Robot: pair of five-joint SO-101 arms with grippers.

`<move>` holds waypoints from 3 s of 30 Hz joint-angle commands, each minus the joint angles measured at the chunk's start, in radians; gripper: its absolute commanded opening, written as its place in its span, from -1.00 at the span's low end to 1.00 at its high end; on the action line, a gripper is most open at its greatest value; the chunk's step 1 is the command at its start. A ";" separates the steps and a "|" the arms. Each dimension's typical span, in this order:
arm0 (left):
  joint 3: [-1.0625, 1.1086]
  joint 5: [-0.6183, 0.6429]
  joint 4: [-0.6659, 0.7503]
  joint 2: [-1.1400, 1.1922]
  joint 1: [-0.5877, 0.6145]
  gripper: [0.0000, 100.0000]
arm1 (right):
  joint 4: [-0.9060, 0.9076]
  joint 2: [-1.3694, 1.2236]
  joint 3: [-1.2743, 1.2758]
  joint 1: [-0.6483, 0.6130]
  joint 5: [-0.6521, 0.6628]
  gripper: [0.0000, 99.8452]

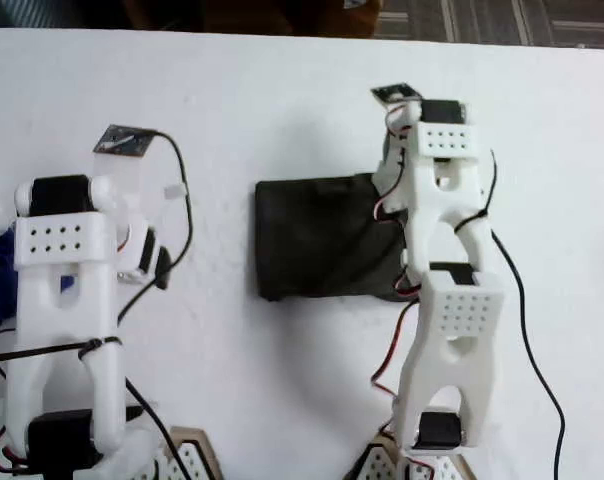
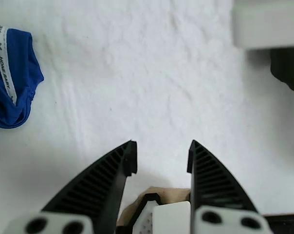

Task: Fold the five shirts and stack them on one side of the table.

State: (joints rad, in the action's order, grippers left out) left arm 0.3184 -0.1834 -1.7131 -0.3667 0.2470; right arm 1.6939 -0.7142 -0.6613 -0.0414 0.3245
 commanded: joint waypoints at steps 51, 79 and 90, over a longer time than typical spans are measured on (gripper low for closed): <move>0.002 -0.068 0.000 -0.035 0.008 -0.62 | 0.074 -0.193 -0.327 0.341 -0.049 -0.96; 0.002 -0.068 0.008 -0.029 0.005 -0.62 | 0.010 -0.166 -0.568 0.984 0.209 -0.96; 0.002 -0.068 0.006 -0.029 0.006 -0.62 | 0.010 -0.193 -0.635 0.963 0.206 -0.81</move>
State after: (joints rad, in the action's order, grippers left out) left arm 0.3184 -0.2417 -1.7131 -0.3667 0.2470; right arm 1.7185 -0.9260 -1.2275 0.9221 0.5301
